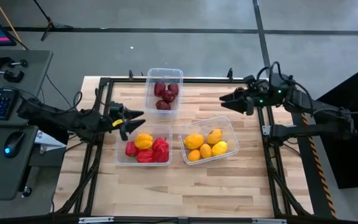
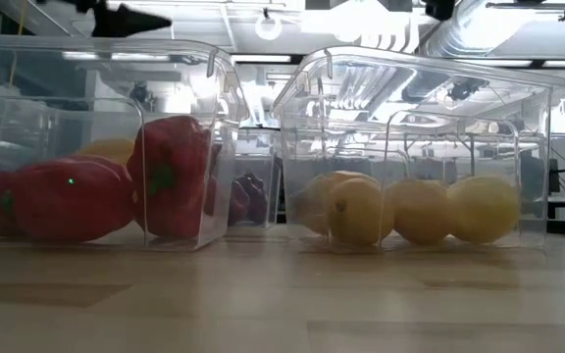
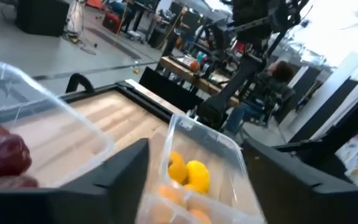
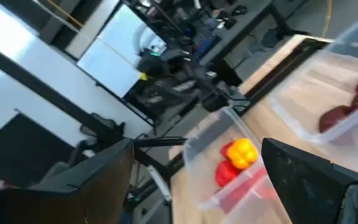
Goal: Sort produce into baskets
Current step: Return to Home Position
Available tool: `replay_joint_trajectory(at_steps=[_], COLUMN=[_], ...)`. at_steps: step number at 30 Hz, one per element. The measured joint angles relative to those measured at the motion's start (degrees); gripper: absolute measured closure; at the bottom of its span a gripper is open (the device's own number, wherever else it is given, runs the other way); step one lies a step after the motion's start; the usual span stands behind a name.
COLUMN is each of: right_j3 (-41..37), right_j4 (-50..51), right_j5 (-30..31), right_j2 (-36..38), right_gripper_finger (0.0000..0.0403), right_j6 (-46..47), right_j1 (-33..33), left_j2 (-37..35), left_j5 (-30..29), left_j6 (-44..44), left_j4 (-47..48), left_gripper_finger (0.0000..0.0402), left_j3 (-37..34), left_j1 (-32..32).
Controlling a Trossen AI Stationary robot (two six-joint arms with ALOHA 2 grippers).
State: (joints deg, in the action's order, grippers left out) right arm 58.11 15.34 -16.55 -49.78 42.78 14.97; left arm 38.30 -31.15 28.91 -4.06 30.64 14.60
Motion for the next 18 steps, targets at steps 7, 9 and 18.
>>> replay_joint_trajectory(at_steps=[7,9,18], right_j3=[0.4,0.4,0.4], right_j4=[-0.2,-0.8,5.0], right_j5=[-4.2,-7.0,-11.7], right_j2=[-3.0,-3.5,-2.5], right_gripper_finger=[0.0060,0.0066,0.0209], right_j6=[8.1,7.9,3.1], right_j1=[-1.3,-1.3,-1.9], left_j2=[-7.6,-9.2,-16.4], left_j5=[0.0,0.0,-1.0], left_j6=[3.0,3.7,8.2], left_j4=[-11.1,-14.8,-24.8], left_gripper_finger=[0.0314,0.0363,0.0400], left_j3=[-13.6,-17.3,-29.7], left_j1=[0.0,0.0,0.0])
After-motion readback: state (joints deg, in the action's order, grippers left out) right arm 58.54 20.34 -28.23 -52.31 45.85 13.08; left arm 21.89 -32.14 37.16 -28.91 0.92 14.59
